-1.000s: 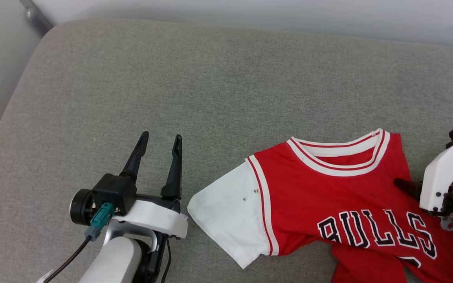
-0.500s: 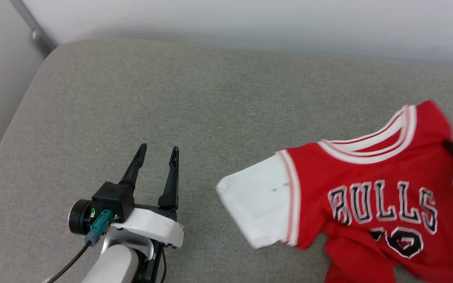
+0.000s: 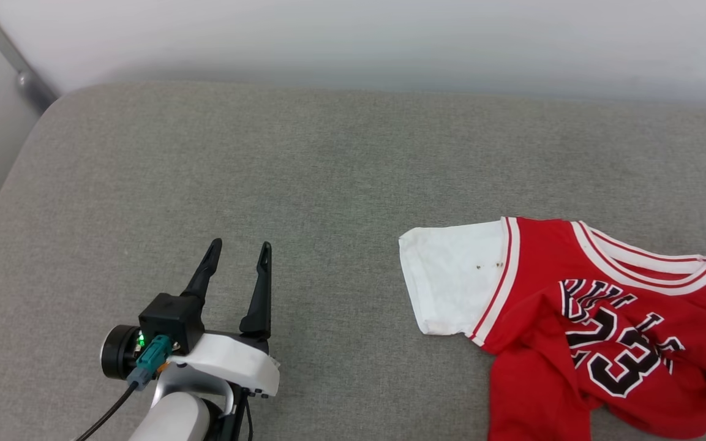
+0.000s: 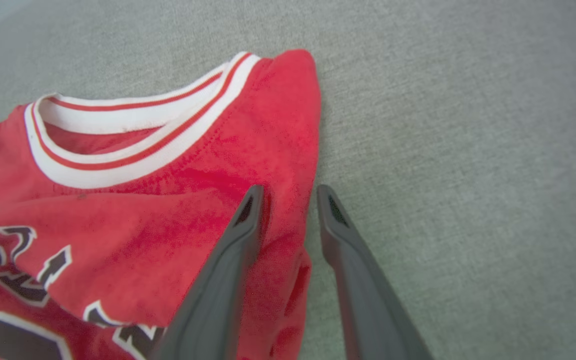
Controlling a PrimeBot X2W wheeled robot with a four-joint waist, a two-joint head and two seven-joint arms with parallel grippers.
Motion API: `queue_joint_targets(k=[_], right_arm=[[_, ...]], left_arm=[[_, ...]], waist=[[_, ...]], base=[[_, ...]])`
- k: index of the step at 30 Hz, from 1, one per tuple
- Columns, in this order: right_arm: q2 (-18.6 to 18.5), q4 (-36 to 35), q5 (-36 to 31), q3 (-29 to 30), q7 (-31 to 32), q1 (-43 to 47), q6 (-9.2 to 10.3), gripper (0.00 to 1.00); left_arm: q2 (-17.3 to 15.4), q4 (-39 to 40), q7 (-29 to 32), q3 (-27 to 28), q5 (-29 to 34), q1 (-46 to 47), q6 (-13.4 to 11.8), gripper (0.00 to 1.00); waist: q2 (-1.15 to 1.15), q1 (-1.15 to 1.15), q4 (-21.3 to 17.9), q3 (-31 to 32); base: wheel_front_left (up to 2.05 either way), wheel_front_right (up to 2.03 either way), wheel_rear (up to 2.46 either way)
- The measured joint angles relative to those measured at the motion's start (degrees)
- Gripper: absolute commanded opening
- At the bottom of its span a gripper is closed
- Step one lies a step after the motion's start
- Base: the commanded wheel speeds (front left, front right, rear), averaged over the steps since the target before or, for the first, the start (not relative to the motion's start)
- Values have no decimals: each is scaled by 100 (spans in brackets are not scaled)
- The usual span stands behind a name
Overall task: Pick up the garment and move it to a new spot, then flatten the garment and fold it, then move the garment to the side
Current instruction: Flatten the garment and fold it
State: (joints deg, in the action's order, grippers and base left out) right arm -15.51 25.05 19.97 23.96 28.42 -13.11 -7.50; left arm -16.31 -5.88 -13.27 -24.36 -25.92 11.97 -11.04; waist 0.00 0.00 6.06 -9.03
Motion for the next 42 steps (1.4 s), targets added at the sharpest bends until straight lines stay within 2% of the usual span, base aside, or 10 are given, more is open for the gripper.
queue_joint_targets(k=[5,9,14,22,26,32,33,34,35,42], right_arm=[[109,-49,-24,11,-1396,59,0,100],[245,22,58,-37,-1667,238,0,100],[118,75,263,-114,-1162,257,0,100],[-259,149,486,-408,350,-322,0,100],[-308,281,503,-455,1034,-622,0,100],[-282,433,432,-321,1584,-829,2,100],[-274,439,436,-277,1635,-837,4,51],[-268,434,435,-261,1669,-838,10,13],[-265,415,434,-259,1695,-837,10,0],[-303,-299,77,-488,1351,-810,0,0]], left_arm=[[-80,2,43,51,-47,-114,-57,100],[-155,57,86,112,-77,-244,-134,100],[-247,243,142,123,-84,-303,-180,100],[-249,492,176,56,27,-27,-208,100],[-199,536,153,-4,96,157,-175,100],[-149,446,93,-42,93,261,-113,100],[-142,423,90,-45,89,263,-110,100],[-134,392,73,-46,86,263,-108,100],[-126,368,64,-44,79,263,-107,100],[-119,226,21,-43,42,258,-99,100]], waist=[[0,0,-141,122],[0,0,-274,267],[0,-1,-428,314],[0,0,-400,-107],[0,0,-326,-372],[0,0,-172,-583],[0,-1,-154,-592],[0,0,-139,-592],[0,0,-128,-584],[0,0,-117,-405]], base=[[0,0,0],[0,0,0],[0,0,0],[0,0,0],[0,0,0],[0,0,0],[0,0,0],[0,0,0],[0,0,0],[0,0,0]])
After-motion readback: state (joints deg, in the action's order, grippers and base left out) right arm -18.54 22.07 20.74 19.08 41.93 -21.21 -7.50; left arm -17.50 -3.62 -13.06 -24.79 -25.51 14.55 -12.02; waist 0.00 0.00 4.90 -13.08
